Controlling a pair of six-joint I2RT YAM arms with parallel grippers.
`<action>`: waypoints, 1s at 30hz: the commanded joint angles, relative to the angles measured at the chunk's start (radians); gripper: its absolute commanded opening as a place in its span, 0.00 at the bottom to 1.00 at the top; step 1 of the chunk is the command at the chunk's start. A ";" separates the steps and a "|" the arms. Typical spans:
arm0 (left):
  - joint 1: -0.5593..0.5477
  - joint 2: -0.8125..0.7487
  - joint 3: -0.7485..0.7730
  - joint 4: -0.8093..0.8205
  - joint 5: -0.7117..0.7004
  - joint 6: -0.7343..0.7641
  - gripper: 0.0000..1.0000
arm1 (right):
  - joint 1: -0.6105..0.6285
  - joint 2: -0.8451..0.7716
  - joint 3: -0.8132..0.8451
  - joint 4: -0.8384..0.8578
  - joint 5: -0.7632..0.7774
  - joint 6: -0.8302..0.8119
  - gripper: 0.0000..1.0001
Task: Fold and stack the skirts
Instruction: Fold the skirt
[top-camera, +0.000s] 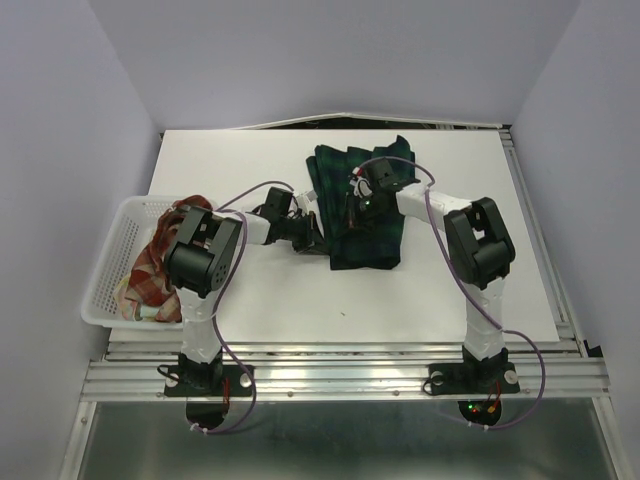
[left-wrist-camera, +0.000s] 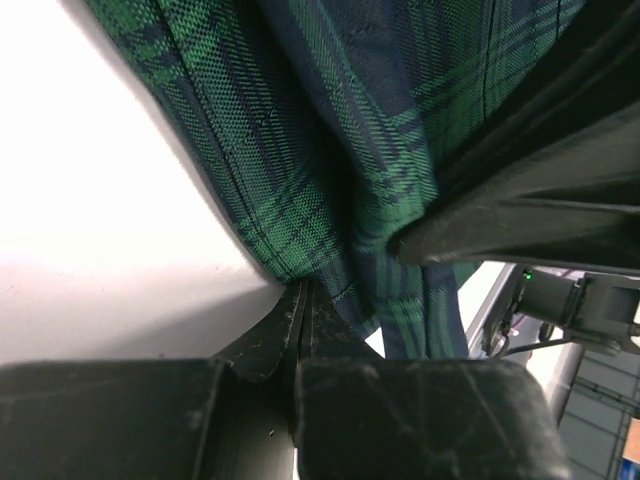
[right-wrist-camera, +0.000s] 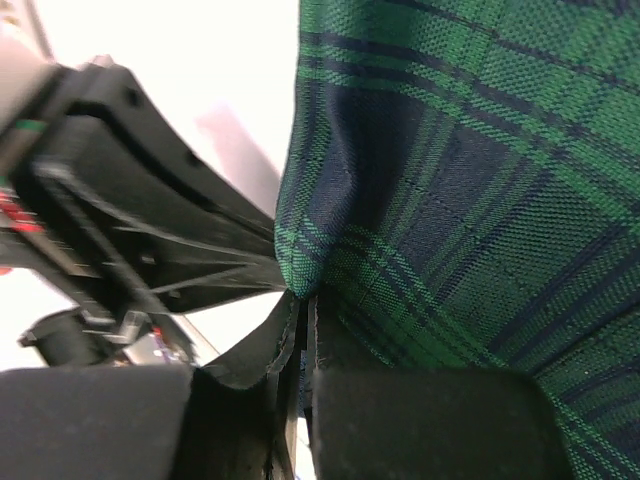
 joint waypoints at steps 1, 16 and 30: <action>-0.005 0.039 0.013 -0.022 -0.052 0.013 0.00 | -0.001 -0.040 0.058 0.102 -0.073 0.085 0.01; 0.044 -0.181 -0.029 -0.123 -0.067 0.131 0.18 | 0.010 0.102 -0.068 0.176 -0.024 -0.033 0.01; -0.028 -0.234 -0.059 0.125 0.056 -0.017 0.22 | 0.010 -0.036 0.035 0.131 -0.044 -0.021 0.64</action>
